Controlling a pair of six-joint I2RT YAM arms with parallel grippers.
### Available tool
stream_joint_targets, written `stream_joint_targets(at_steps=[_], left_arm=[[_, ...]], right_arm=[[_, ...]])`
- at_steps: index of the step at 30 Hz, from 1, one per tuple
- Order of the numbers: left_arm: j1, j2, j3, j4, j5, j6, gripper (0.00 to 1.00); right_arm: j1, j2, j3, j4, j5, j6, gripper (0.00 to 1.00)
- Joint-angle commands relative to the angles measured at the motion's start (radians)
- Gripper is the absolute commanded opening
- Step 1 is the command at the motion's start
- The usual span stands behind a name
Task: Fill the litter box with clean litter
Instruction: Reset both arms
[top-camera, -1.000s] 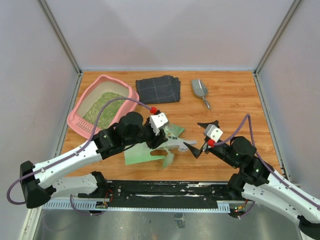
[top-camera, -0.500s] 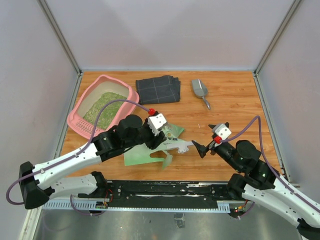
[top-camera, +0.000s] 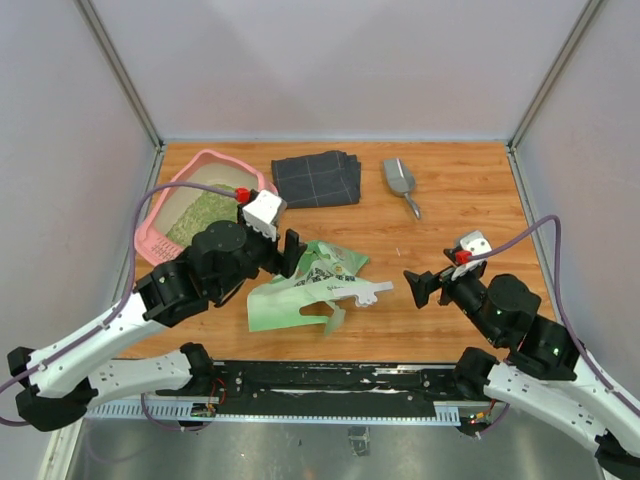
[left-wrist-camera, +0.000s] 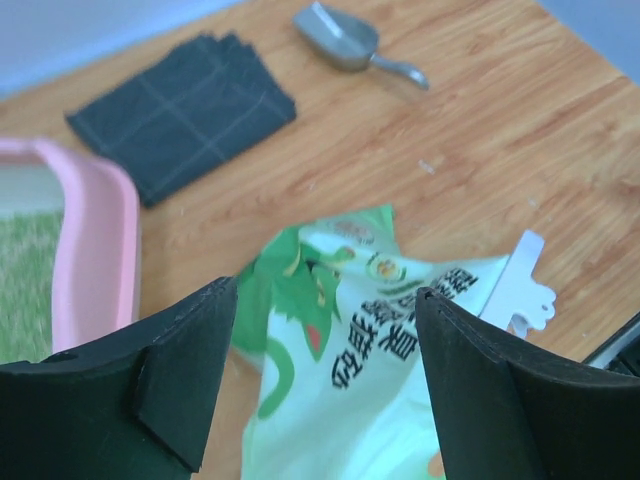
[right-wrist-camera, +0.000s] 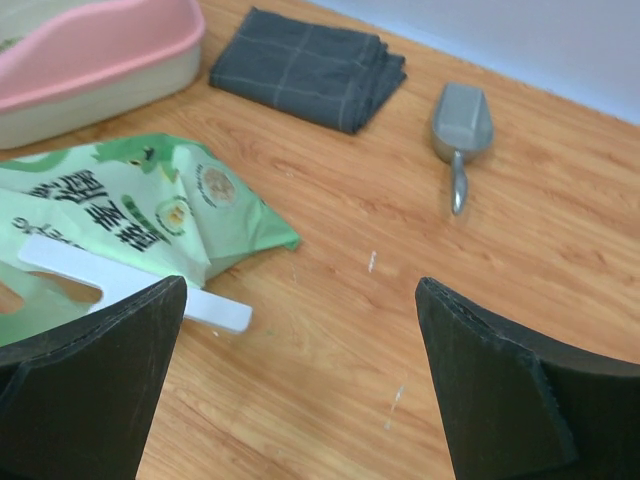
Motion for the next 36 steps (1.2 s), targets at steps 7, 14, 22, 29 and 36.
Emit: stream_joint_targets(at_steps=[7, 14, 22, 29, 36], left_arm=[[0.007, -0.156, -0.214, -0.268, -0.209, -0.451, 0.73], [0.014, -0.045, -0.32, -0.069, 0.051, -0.509, 0.69], [0.014, 0.058, -0.43, 0.212, 0.205, -0.576, 0.61], [0.014, 0.142, -0.4, 0.291, 0.13, -0.521, 0.65], [0.017, 0.115, -0.262, 0.22, -0.07, -0.377, 0.73]], right_arm=[[0.023, -0.072, -0.022, -0.176, 0.15, 0.192, 0.98], [0.022, -0.077, 0.022, -0.165, 0.176, 0.167, 0.98], [0.022, -0.005, 0.082, -0.141, 0.209, 0.121, 0.98], [0.022, 0.023, 0.065, -0.116, 0.21, 0.099, 0.98], [0.022, -0.014, 0.026, -0.124, 0.221, 0.092, 0.98]])
